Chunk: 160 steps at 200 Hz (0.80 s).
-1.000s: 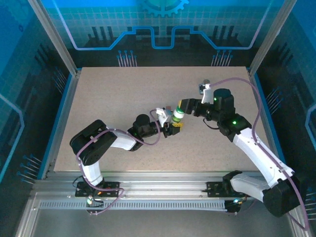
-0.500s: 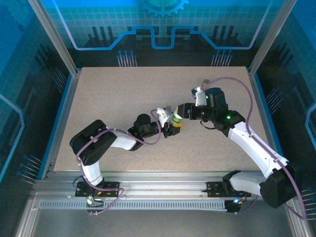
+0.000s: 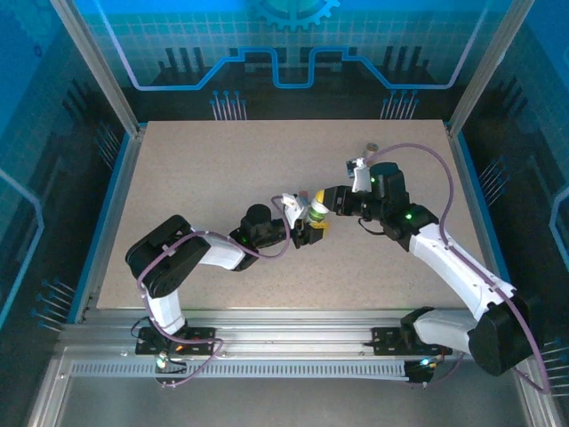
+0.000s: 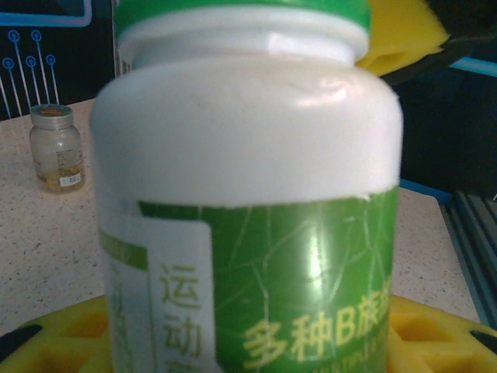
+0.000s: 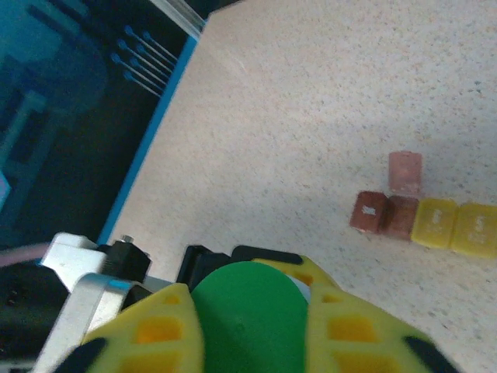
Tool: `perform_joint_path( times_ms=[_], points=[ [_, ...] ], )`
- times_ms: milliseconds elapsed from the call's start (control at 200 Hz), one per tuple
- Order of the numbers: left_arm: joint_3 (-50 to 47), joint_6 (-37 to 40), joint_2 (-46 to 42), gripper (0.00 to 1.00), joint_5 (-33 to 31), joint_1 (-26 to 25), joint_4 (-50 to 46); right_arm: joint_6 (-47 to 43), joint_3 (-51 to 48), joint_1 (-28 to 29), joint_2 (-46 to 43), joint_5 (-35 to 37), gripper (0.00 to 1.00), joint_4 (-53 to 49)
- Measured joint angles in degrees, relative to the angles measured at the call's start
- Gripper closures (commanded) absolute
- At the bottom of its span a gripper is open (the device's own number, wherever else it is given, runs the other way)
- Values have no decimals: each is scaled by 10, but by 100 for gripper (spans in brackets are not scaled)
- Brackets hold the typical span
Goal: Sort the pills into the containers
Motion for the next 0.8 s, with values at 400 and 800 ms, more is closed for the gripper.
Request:
perform_joint_path(
  times_ms=[400, 800],
  points=[
    [7, -34, 7, 100, 60, -4, -40, -10, -89, 1, -73, 51, 100, 105],
    [49, -8, -10, 100, 59, -9, -137, -172, -25, 27, -89, 154, 100, -12]
  ],
)
